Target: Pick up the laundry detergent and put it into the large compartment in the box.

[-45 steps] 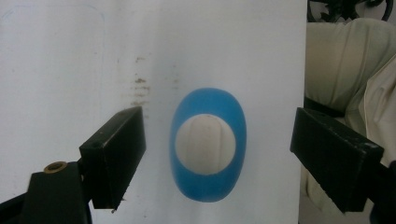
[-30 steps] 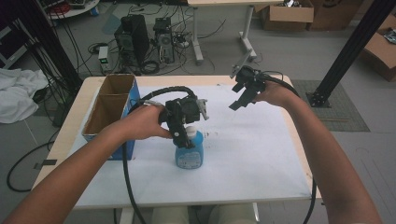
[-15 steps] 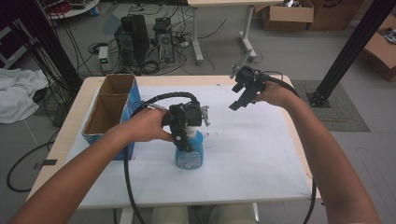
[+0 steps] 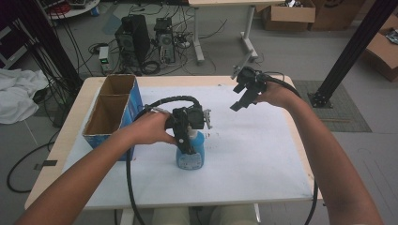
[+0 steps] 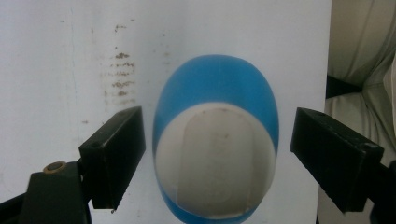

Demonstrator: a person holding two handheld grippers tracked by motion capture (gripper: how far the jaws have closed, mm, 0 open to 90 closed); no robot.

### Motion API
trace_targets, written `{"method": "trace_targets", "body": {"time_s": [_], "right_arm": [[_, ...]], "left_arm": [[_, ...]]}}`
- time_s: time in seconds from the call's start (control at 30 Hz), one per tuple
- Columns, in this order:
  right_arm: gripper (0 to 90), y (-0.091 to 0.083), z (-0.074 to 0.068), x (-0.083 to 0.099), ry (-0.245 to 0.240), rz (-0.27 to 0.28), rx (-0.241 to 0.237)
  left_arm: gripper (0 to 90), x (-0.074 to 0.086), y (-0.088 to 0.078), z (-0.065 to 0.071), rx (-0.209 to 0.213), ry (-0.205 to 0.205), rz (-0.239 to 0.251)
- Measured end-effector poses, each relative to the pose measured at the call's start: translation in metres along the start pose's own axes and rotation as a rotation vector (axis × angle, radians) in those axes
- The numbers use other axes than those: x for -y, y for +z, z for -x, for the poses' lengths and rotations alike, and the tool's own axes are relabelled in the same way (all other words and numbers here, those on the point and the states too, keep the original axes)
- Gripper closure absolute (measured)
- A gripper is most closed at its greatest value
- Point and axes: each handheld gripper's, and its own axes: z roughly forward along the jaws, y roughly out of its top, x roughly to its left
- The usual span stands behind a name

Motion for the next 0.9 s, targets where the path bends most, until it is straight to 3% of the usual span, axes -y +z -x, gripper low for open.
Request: {"method": "trace_targets", "body": {"time_s": [0.9], "right_arm": [[16.4,0.0018,-0.0006,-0.0009,-0.001,0.001,-0.002]], "left_arm": [[23.1,0.0039,0.0045,-0.0036,0.011,-0.012,0.009]]}}
